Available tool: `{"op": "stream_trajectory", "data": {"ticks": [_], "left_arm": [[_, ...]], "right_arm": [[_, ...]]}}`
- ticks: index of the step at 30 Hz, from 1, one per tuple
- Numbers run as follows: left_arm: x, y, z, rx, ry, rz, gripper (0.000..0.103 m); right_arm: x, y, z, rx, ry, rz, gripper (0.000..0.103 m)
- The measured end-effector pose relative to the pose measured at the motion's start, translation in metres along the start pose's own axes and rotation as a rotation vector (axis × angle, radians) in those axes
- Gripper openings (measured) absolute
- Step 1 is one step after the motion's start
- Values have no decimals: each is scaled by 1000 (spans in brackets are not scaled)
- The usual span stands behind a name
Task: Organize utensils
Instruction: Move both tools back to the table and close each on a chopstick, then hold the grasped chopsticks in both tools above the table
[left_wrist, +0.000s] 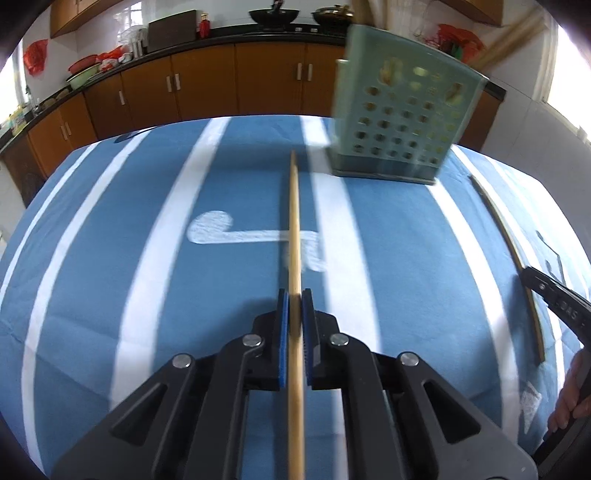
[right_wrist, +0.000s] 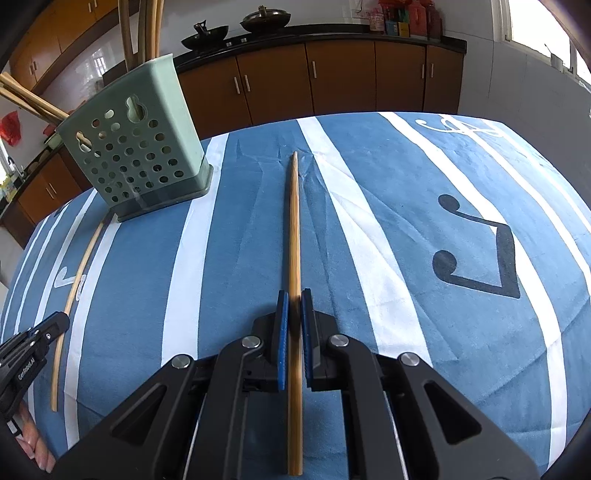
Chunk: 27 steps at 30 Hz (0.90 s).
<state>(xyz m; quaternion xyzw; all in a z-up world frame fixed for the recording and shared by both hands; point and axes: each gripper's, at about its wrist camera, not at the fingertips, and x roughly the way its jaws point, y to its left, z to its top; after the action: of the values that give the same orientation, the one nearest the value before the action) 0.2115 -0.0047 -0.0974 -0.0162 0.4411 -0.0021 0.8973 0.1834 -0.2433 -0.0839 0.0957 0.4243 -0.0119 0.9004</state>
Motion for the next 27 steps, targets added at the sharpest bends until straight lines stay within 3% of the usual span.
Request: {"op": "stream_trajectory", "data": {"ticks": [8,27], "left_arm": [[6,52,15,-50,-2,51,9],[10,52,17,-29,-20,41,16]], "right_arm": [[7,8,6,-51,-8,0,8],[8,4,7,-58,-10,4,8]]}}
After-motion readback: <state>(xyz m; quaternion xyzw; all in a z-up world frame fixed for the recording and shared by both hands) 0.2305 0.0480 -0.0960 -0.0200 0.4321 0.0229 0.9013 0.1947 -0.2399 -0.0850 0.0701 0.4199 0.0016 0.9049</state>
